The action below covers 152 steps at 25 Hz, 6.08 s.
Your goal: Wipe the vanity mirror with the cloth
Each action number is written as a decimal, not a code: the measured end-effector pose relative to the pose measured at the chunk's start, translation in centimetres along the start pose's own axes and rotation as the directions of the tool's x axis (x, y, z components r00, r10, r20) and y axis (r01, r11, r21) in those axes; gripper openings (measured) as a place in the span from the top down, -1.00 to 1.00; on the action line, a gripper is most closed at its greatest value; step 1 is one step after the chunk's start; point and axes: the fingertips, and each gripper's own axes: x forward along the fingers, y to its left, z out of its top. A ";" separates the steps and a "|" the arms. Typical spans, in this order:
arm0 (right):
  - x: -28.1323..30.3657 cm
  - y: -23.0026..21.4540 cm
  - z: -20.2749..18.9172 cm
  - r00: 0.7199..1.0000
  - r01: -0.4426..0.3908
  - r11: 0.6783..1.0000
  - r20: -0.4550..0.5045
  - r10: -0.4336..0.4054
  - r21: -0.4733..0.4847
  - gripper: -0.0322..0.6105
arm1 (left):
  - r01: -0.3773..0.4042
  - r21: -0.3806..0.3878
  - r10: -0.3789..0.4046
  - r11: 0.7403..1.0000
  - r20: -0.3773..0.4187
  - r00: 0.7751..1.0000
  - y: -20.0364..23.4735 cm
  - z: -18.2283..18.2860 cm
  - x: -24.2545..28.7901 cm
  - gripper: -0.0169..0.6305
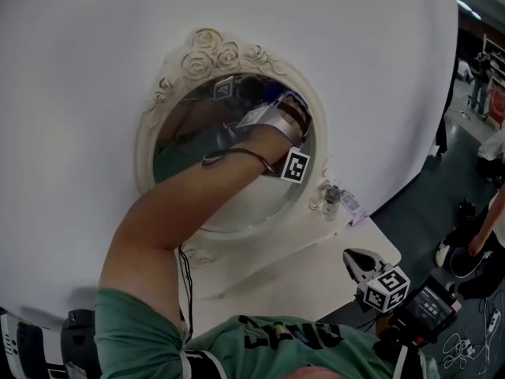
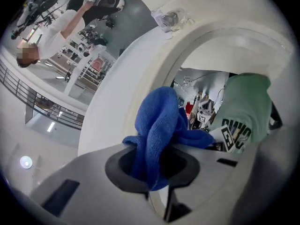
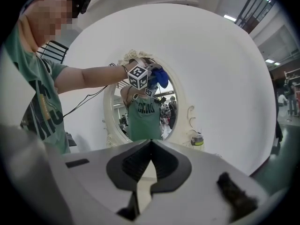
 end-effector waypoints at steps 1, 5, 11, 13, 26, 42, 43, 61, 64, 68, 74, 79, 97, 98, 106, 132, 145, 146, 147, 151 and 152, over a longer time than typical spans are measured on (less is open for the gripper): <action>0.2 0.4 0.2 1.000 -0.010 1.000 0.002 0.010 -0.006 0.88 | 0.009 -0.003 -0.009 1.000 0.009 1.000 -0.2 -0.1 -0.5 0.73; 1.6 2.7 1.5 0.999 -0.052 0.998 0.005 0.053 -0.037 0.88 | 0.026 -0.010 -0.026 1.000 0.064 0.998 -2.3 -1.0 -5.5 0.73; 4.2 7.1 3.1 0.991 -0.131 0.987 -0.002 0.131 -0.095 0.88 | 0.064 -0.033 -0.058 0.997 0.139 0.988 -9.5 -5.1 -16.1 0.73; 5.1 8.6 3.3 0.987 -0.162 0.980 -0.010 0.162 -0.112 0.88 | 0.086 -0.031 -0.082 0.996 0.124 0.989 -11.8 -7.0 -18.2 0.73; 7.7 14.2 4.1 0.969 -0.248 0.955 -0.027 0.247 -0.163 0.88 | 0.258 0.024 -0.258 0.966 -0.012 0.966 -22.4 -13.5 -19.7 0.73; 5.5 9.7 3.0 0.984 -0.178 0.976 -0.023 0.176 -0.126 0.88 | 0.229 0.015 -0.230 0.973 0.059 0.971 -18.0 -7.9 -14.2 0.73; 5.1 9.0 2.8 0.986 -0.166 0.979 -0.025 0.164 -0.120 0.88 | 0.220 0.012 -0.220 0.975 0.070 0.973 -17.2 -6.9 -13.4 0.73; -3.2 -2.6 -1.2 0.998 0.061 0.998 -0.024 -0.061 0.024 0.88 | 0.092 0.010 -0.093 0.996 0.126 0.988 -1.5 6.7 1.0 0.73; -2.5 -1.8 -1.1 0.999 0.040 0.999 -0.021 -0.039 0.020 0.88 | 0.054 0.009 -0.055 0.999 0.140 0.989 -1.3 6.4 0.7 0.73; -0.9 0.5 0.2 1.000 -0.008 1.000 -0.021 0.007 -0.015 0.88 | 0.071 -0.028 -0.066 0.997 0.149 0.987 -3.2 3.8 -2.7 0.73; 3.0 5.7 2.7 0.994 -0.107 0.991 -0.027 0.105 -0.082 0.88 | 0.107 -0.077 -0.096 0.991 0.133 0.986 -10.0 -4.2 -11.9 0.73; 8.1 11.0 3.7 0.972 -0.233 0.961 -0.046 0.229 -0.148 0.88 | 0.221 -0.059 -0.215 0.973 0.095 0.972 -19.3 -8.8 -18.8 0.73; 10.8 15.5 4.4 0.955 -0.295 0.940 -0.075 0.286 -0.170 0.88 | 0.398 -0.051 -0.393 0.916 0.085 0.915 -27.2 -8.9 -21.3 0.73; 10.7 15.4 4.5 0.957 -0.290 0.943 -0.074 0.281 -0.165 0.88 | 0.403 -0.058 -0.397 0.913 0.090 0.913 -27.1 -8.9 -21.3 0.73; 9.6 13.3 3.8 0.965 -0.260 0.954 -0.066 0.253 -0.151 0.88 | 0.372 -0.084 -0.359 0.925 0.139 0.923 -24.0 -5.7 -18.5 0.72; -1.8 -3.0 -1.2 0.998 0.052 0.999 -0.040 -0.051 0.013 0.88 | 0.115 -0.057 -0.103 0.992 0.184 0.978 -2.1 9.7 0.6 0.73; 5.8 8.2 2.4 0.983 -0.180 0.977 -0.060 0.174 -0.116 0.88 | 0.286 -0.081 -0.262 0.955 0.229 0.938 -18.1 -1.3 -19.7 0.72; 6.7 9.5 2.9 0.980 -0.197 0.972 -0.060 0.191 -0.127 0.88 | 0.313 -0.072 -0.292 0.947 0.218 0.931 -19.8 -2.3 -20.8 0.72; 7.5 10.7 3.3 0.976 -0.215 0.967 -0.061 0.209 -0.138 0.88 | 0.340 -0.061 -0.322 0.938 0.207 0.924 -21.4 -3.2 -21.6 0.72; 9.1 13.6 3.0 0.959 -0.282 0.944 -0.075 0.273 -0.172 0.88 | 0.440 -0.010 -0.432 0.898 0.165 0.887 -26.5 -5.3 -23.7 0.72; 9.2 14.0 2.9 0.956 -0.292 0.940 -0.081 0.282 -0.174 0.88 | 0.462 0.005 -0.457 0.887 0.157 0.875 -27.6 -5.5 -24.0 0.72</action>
